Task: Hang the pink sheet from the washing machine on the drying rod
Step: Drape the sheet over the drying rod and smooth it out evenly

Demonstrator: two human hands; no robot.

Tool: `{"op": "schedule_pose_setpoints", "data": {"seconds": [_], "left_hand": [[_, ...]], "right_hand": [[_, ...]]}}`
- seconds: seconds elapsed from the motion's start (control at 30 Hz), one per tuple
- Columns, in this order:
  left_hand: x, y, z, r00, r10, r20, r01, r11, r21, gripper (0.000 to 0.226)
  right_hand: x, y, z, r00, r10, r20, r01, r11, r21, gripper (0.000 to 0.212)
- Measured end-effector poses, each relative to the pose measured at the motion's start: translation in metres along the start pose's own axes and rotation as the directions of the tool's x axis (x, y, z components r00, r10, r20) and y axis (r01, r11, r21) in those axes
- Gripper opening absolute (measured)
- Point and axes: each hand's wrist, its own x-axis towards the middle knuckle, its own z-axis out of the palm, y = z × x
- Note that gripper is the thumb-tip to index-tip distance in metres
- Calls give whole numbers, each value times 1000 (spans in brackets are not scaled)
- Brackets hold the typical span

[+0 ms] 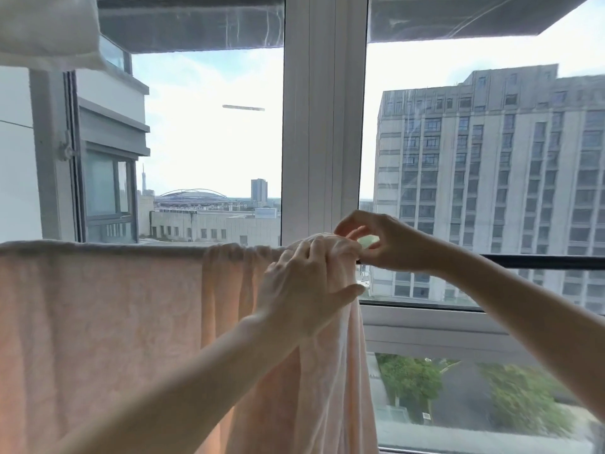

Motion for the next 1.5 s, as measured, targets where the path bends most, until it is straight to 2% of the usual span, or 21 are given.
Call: {"op": "schedule_pose_setpoints", "data": {"seconds": [0.07, 0.13, 0.2, 0.33, 0.43, 0.5, 0.6, 0.7, 0.77, 0.83, 0.87, 0.9, 0.97, 1.03, 1.07, 1.13, 1.2, 1.3, 1.37, 1.43, 1.5], "left_hand": [[2, 4, 8, 1000, 14, 1, -14, 998, 54, 65], [3, 3, 10, 995, 68, -73, -68, 998, 1, 36], [8, -1, 6, 998, -1, -59, -8, 988, -153, 29], [26, -20, -10, 978, -183, 96, 205, 920, -334, 18], [40, -35, -12, 931, -320, 174, 364, 790, -494, 18], [45, -40, -15, 906, -344, 247, 421, 666, -615, 21], [55, -44, -25, 888, -355, 291, 447, 529, -721, 24], [64, -44, -39, 894, -371, 251, 417, 485, -769, 26], [65, -42, -45, 912, -313, 266, 405, 578, -708, 31], [58, -43, -43, 935, -237, 264, 334, 841, -426, 41], [54, -44, -40, 950, -211, 231, 267, 931, -250, 40], [51, -45, -37, 965, -186, 183, 213, 967, -141, 32], [47, -49, -34, 977, -184, 109, 198, 970, -139, 11], [48, -52, -31, 973, -216, 87, 230, 951, -208, 22], [50, -52, -30, 971, -225, 85, 239, 943, -230, 24], [53, -48, -29, 970, -233, 70, 243, 935, -259, 22], [56, -42, -26, 972, -229, 47, 232, 916, -328, 22], [57, -31, -26, 988, -123, 98, 156, 841, -517, 22], [56, -29, -27, 990, 16, 144, 73, 800, -595, 25], [57, -37, -23, 991, 55, 119, 20, 832, -554, 24], [56, -53, -17, 996, 15, 86, 24, 899, -438, 20]], "right_hand": [[-6, 5, 2, 997, 29, 69, -24, 997, -70, 46], [-9, 9, 8, 999, 41, 22, -36, 982, -186, 51], [-8, 13, 13, 995, 34, -90, -50, 982, -184, 40], [8, 17, 18, 971, 13, -238, -61, 979, -193, 12], [25, 15, 18, 964, 33, -265, -92, 972, -215, 17], [37, 14, 13, 967, 50, -252, -110, 966, -233, 18], [54, 11, 0, 967, 5, -253, -88, 945, -315, 16], [66, 7, -9, 948, -95, -302, -70, 868, -492, 18], [66, 11, -10, 953, -59, -296, -100, 863, -496, 17], [61, 21, -9, 957, 43, -288, -182, 860, -477, 13], [58, 27, -9, 948, 79, -308, -224, 851, -474, 11], [54, 32, -9, 942, 115, -314, -251, 863, -439, 10], [43, 33, -10, 970, 167, -176, -209, 944, -257, 8], [34, 21, -7, 988, 149, 39, -143, 981, -129, 17], [30, 14, -3, 985, 150, 79, -140, 982, -127, 28], [27, 5, 7, 982, 176, 61, -166, 976, -141, 50], [26, 2, 14, 973, 230, 34, -221, 958, -181, 62], [25, -1, 17, 951, 305, 53, -297, 947, -127, 47], [23, -4, 16, 953, 303, -34, -305, 947, -100, 39], [19, -6, 15, 943, 297, -152, -312, 946, -86, 34], [16, -9, 17, 915, 326, -237, -343, 939, -32, 30]]}}
